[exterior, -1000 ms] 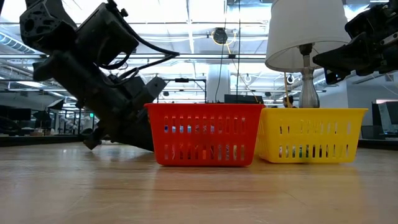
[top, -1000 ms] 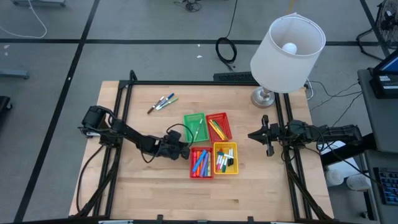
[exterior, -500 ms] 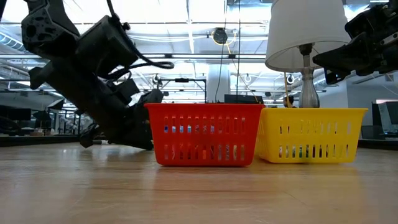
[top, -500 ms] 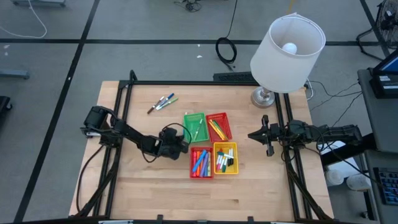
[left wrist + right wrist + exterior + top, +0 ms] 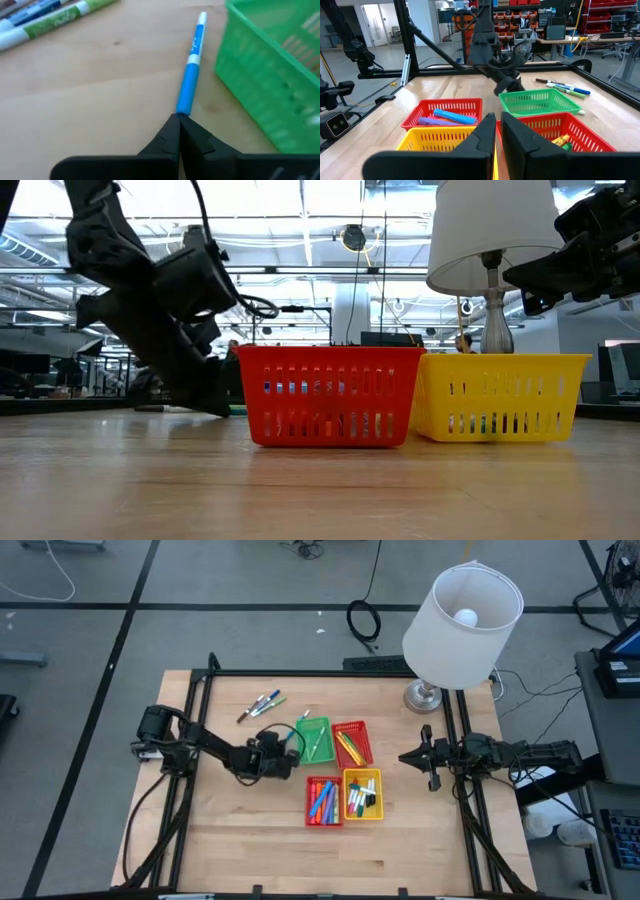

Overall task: Pick & Place Markers
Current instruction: Put the blue marker pen into the green bin

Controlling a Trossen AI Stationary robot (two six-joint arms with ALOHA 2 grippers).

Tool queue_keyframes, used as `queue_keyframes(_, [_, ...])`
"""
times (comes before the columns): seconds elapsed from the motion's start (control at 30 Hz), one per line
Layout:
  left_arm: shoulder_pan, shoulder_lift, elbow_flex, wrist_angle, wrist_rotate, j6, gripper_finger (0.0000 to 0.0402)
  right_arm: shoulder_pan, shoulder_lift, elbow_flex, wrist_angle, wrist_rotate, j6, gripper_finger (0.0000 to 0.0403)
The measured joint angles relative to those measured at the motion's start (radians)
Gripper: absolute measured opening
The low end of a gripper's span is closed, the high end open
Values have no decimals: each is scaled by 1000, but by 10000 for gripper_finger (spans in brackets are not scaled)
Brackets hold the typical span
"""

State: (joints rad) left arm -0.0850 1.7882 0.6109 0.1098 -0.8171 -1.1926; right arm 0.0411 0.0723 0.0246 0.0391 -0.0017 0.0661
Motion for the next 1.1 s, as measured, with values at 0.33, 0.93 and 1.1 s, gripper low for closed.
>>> queue_keyframes(0.33, [91,-5,3,23,52,73,7,0,0,0,0,0,0,18])
queue_keyframes(0.93, [-60,-115,2,-200,12,-44,8,0,0,0,0,0,0,18])
queue_keyframes(1.1, [-42,-285,17,-174,64,268,4,0,0,0,0,0,0,18])
